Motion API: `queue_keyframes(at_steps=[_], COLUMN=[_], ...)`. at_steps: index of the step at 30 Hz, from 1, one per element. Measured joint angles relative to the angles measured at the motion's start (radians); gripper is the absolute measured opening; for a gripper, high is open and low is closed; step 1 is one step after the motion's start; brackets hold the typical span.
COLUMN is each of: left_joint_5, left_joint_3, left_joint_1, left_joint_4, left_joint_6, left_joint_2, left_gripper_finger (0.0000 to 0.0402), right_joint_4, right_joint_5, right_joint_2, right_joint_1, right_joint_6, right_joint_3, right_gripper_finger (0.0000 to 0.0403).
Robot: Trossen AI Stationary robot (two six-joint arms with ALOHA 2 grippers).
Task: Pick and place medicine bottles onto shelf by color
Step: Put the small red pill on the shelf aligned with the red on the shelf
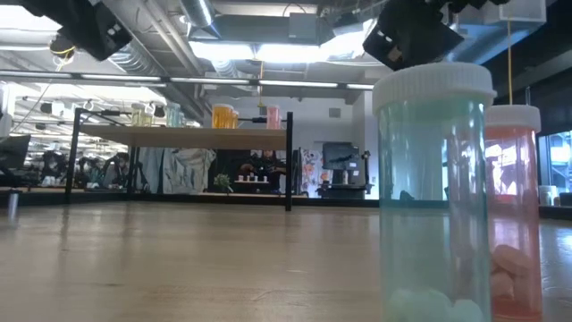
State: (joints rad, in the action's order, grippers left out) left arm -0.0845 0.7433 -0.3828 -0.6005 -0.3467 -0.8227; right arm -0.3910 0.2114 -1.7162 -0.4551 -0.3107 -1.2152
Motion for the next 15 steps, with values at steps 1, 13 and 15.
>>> queue_keyframes(at_steps=[1,13,15], left_joint_5=[0.000,-0.008,-0.008], left_joint_3=[0.000,0.000,0.000], left_joint_1=[0.000,0.000,0.000], left_joint_4=[0.010,0.020,0.020], left_joint_6=[0.019,0.035,0.035], left_joint_2=[0.000,0.000,0.000], left_gripper_finger=[0.0156,0.0156,0.0156], right_joint_4=[-0.001,0.035,0.038], right_joint_5=[-0.001,-0.087,-0.087], right_joint_2=[-0.006,-0.101,-0.111], right_joint_1=[-0.007,-0.080,-0.081], right_joint_6=[0.000,0.058,0.058], right_joint_3=[0.000,0.000,0.000], right_gripper_finger=[0.0261,0.0261,0.0261])
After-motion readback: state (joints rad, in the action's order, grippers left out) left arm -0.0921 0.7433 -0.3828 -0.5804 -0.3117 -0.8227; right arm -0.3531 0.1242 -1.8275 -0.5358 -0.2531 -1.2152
